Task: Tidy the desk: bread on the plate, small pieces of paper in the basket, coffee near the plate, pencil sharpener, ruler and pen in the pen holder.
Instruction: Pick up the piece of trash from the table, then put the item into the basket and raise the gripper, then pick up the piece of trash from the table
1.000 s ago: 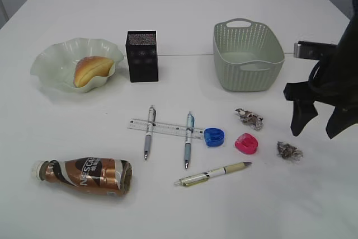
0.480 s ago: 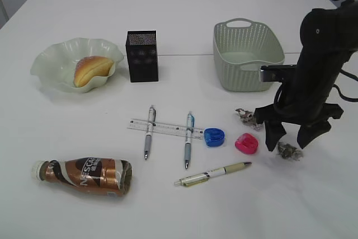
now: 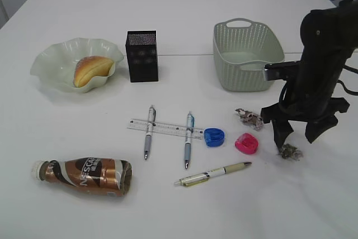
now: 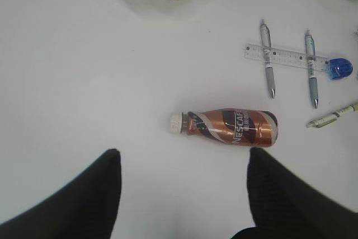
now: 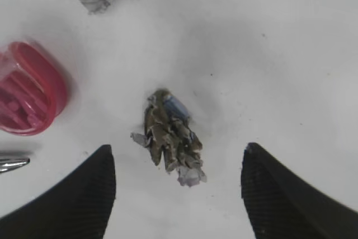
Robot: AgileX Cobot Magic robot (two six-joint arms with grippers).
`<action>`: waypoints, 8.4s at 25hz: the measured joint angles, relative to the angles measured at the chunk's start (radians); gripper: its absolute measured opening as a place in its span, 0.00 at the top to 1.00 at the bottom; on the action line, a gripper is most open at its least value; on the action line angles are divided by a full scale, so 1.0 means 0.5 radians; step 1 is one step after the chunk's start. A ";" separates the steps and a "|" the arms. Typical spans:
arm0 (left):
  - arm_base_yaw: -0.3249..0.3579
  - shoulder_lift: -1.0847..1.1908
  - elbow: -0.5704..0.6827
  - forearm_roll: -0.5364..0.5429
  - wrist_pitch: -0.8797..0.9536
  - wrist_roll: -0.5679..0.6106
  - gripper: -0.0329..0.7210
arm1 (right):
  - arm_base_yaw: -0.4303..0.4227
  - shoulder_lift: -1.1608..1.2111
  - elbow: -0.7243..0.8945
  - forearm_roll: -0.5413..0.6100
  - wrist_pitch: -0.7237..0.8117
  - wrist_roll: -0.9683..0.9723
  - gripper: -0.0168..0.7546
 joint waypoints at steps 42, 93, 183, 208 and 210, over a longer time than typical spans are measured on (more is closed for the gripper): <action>0.000 0.000 0.000 -0.001 0.000 0.000 0.29 | 0.000 0.177 -0.022 -0.029 -0.028 0.012 0.44; 0.000 0.000 0.000 -0.197 0.000 0.000 0.30 | -0.033 0.686 -1.943 0.049 0.414 -0.002 0.88; 0.000 0.000 0.000 -0.212 0.000 0.000 0.31 | 0.149 0.646 -1.066 -0.009 0.401 -0.039 0.33; 0.000 0.000 0.000 -0.207 0.000 0.000 0.31 | 0.149 0.722 -1.070 -0.009 0.475 -0.085 0.97; 0.000 0.000 0.000 -0.200 0.000 0.000 0.31 | 0.149 0.722 -1.103 -0.009 0.487 -0.085 0.97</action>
